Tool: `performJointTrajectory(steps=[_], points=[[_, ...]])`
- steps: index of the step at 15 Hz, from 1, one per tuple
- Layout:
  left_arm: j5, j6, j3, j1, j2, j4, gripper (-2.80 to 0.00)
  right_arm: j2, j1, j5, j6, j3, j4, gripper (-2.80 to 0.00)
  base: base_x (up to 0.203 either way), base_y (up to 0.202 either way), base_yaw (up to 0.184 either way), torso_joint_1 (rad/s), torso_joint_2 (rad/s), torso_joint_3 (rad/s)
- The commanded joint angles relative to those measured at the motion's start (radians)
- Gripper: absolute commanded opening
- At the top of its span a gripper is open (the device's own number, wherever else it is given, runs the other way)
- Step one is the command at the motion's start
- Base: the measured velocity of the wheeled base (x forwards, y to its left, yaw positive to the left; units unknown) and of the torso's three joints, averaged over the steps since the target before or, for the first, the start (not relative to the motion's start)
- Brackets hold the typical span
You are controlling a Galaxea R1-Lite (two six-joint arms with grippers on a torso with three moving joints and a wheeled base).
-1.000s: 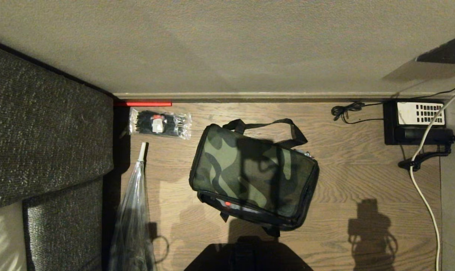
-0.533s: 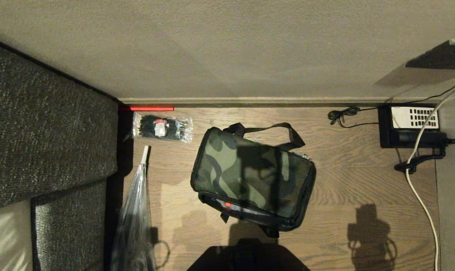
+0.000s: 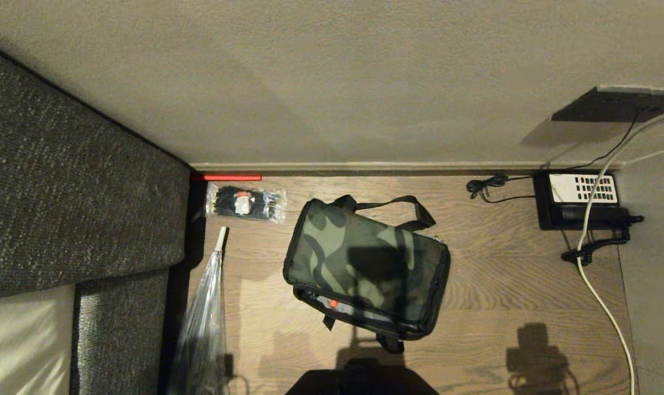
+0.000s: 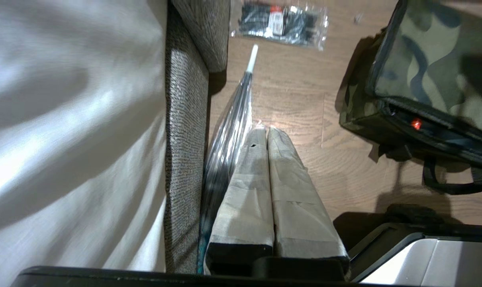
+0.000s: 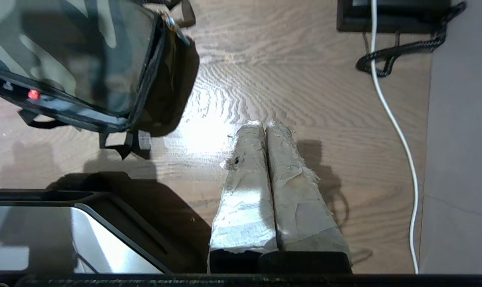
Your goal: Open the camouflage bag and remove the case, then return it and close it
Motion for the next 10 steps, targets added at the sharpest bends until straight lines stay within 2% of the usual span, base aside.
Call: performJointTrajectory(steps=[1,10], points=[[0.0,-0.001,0.003,0.0,0.0,0.0,-2.8,0.004,0.0,0.0,0.0,0.0,0.0,-2.8,0.0,0.0,0.0,0.001,0.01,0.202],[0.0,-0.001,0.003,0.0,0.0,0.0,-2.8,0.004,0.0,0.0,0.0,0.0,0.0,-2.8,0.0,0.0,0.0,0.002,0.0,0.202]])
